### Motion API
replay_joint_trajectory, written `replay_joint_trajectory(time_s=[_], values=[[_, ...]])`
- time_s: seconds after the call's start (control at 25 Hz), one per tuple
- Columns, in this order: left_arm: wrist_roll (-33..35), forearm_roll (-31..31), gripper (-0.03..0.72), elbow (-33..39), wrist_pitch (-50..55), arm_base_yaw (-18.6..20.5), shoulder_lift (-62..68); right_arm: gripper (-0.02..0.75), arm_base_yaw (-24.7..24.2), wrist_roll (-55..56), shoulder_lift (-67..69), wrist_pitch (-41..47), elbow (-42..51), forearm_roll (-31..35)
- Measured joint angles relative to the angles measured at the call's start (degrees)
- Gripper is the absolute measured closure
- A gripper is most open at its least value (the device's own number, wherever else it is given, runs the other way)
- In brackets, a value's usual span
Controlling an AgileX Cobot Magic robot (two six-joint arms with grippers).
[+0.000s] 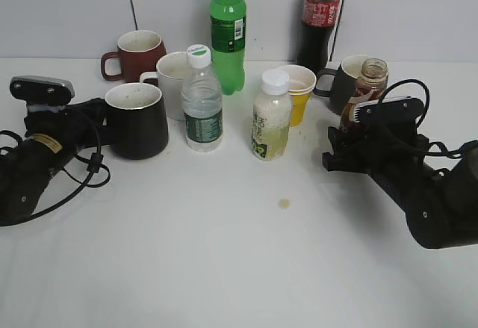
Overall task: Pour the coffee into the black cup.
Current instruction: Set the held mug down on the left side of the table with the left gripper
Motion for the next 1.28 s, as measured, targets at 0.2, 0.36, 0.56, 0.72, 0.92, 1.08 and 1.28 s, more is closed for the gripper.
replay_joint_trajectory(time_s=[0.2, 0.36, 0.56, 0.72, 0.92, 1.08, 1.28], values=[[-0.1, 0.1, 0.599, 2.0, -0.3, 0.0, -0.1, 0.234, 0.0, 0.6, 2.2, -0.8, -0.2, 0.0], [-0.2, 0.0, 0.525, 3.7, -0.5, 0.0, -1.3, 0.216, 0.0, 2.1, 2.8, -2.0, -0.3, -0.1], [-0.3, 0.0, 0.377, 6.1, -0.2, 0.0, -3.6, 0.088, 0.0, 2.1, 3.0, -1.9, -0.3, 0.2], [-0.3, 0.0, 0.348, 9.5, -0.3, 0.0, -6.2, 0.084, 0.0, 2.1, 1.2, -1.0, 1.7, 0.5], [-0.3, 0.0, 0.342, 14.4, -0.7, -0.2, -10.3, 0.084, 0.0, 2.1, -4.6, 5.8, 5.7, 0.5], [-1.8, -0.1, 0.342, 19.4, -0.7, -0.7, -14.9, 0.088, 0.0, 2.1, -10.5, 14.9, 9.0, 0.6], [-6.2, -2.4, 0.342, 21.6, 14.3, -0.7, -24.0, 0.111, 0.0, 2.1, -19.4, 30.4, 9.8, 0.6]])
